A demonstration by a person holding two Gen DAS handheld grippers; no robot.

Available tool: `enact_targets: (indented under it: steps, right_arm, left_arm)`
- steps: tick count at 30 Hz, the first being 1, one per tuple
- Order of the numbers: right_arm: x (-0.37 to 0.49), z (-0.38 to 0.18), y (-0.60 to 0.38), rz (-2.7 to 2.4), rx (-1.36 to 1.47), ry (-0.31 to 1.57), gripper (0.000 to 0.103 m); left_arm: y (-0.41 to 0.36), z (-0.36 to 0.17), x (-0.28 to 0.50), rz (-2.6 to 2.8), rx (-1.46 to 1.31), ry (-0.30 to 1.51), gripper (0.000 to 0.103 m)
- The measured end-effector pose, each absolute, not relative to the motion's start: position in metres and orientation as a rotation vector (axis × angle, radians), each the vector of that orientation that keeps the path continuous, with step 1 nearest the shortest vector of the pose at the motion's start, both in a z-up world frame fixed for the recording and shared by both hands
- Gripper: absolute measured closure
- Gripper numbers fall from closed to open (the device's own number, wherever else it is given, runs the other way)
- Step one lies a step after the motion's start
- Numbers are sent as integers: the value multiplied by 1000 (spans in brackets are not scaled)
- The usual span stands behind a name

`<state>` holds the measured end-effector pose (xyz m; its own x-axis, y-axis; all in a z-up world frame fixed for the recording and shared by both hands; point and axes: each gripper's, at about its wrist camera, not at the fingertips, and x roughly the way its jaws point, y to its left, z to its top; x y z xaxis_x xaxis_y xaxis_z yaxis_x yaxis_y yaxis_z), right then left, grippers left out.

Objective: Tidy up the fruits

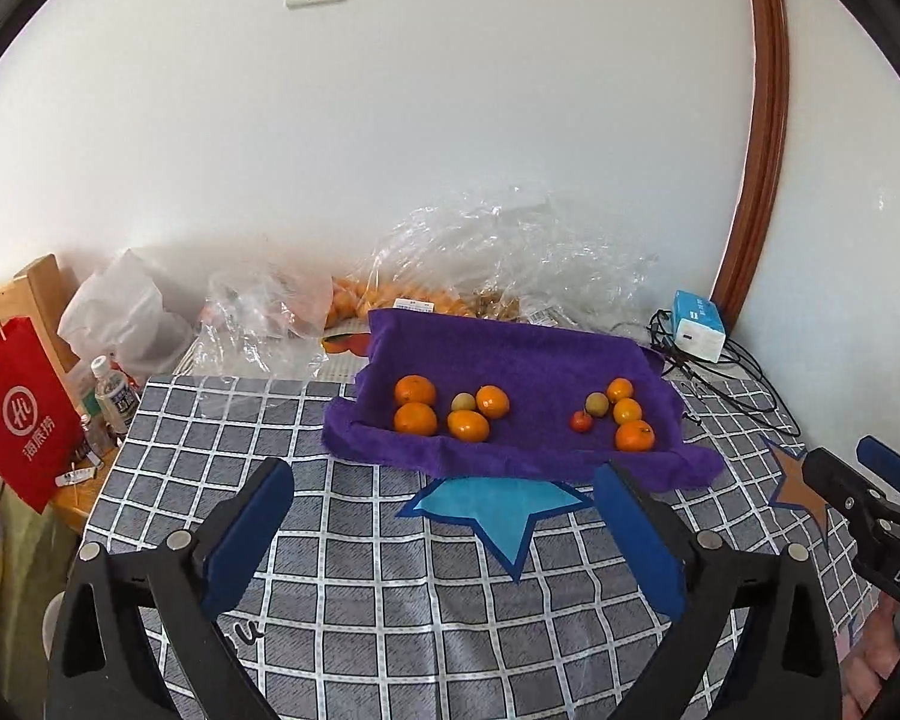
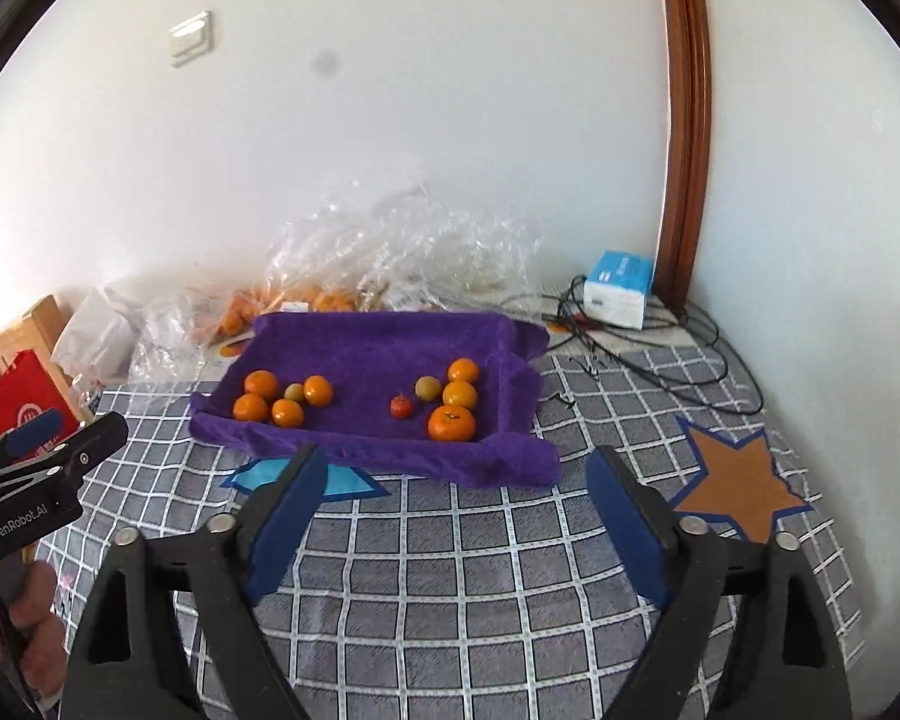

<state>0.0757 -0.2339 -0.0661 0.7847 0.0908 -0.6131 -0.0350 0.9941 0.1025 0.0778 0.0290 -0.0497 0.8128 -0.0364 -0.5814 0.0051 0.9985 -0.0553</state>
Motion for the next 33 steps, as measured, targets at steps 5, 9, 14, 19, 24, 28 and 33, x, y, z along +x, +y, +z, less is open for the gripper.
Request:
enact_targets:
  steps: [5,9,14,19,24,28,33]
  right_arm:
    - [40,-52,-230,83,70,638,2]
    - [24,-48,-232,74,70,654,2]
    - [12,-44,-234,68,70,655,2]
    - [10,-44,-235,61,72,660,2]
    - [10,-49,-235,61,72,666,2]
    - [9,-51,-235,59,76,672,2]
    - [8,-50,-235,54,74,669,2]
  left_arm:
    - [30,-42,47,-29,-67,607,0]
    - [27,-38,32,-29,-58,596,0]
    - [27,-32,20,-34,-67,572,0]
    - [26,-31,19,-25,-63,571,0]
    - [26,-33,18,-14,-55,572,0]
    - [26,-35,18,-13,-50,578,0]
    - [27,-36,19,-13,-53,580,0]
